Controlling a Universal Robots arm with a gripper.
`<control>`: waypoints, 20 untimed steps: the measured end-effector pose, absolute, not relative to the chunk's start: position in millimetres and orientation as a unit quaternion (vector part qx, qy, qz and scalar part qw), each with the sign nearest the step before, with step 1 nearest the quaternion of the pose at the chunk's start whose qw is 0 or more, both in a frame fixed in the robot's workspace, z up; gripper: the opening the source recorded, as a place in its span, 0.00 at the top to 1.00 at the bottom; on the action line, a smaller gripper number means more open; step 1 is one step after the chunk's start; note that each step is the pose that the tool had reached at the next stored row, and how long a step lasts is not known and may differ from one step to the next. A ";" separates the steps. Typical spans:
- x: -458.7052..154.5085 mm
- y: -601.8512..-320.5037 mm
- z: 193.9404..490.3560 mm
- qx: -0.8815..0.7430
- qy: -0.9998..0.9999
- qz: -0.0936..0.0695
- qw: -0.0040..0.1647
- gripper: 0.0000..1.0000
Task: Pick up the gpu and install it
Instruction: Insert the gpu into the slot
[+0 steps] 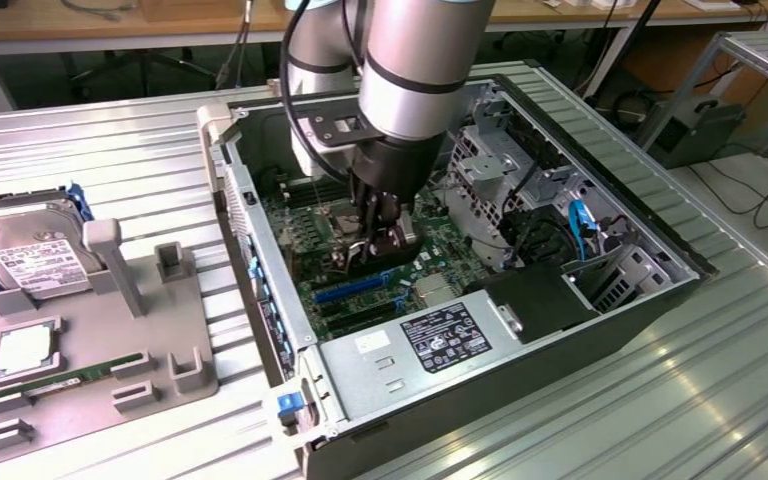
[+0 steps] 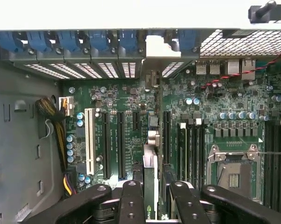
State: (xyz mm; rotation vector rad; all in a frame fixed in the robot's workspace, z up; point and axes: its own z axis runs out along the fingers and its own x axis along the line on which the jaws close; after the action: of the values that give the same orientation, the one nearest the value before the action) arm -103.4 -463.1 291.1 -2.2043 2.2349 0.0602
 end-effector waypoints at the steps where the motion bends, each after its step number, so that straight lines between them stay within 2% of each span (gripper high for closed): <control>1: -103.9 -463.2 290.2 -0.702 0.712 0.019 0.001 0.73; 20: -112.0 -463.3 271.4 -0.702 0.712 0.014 0.006 0.73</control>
State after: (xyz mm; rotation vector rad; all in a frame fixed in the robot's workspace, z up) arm -112.0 -463.3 271.4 -2.1987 2.2279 0.0450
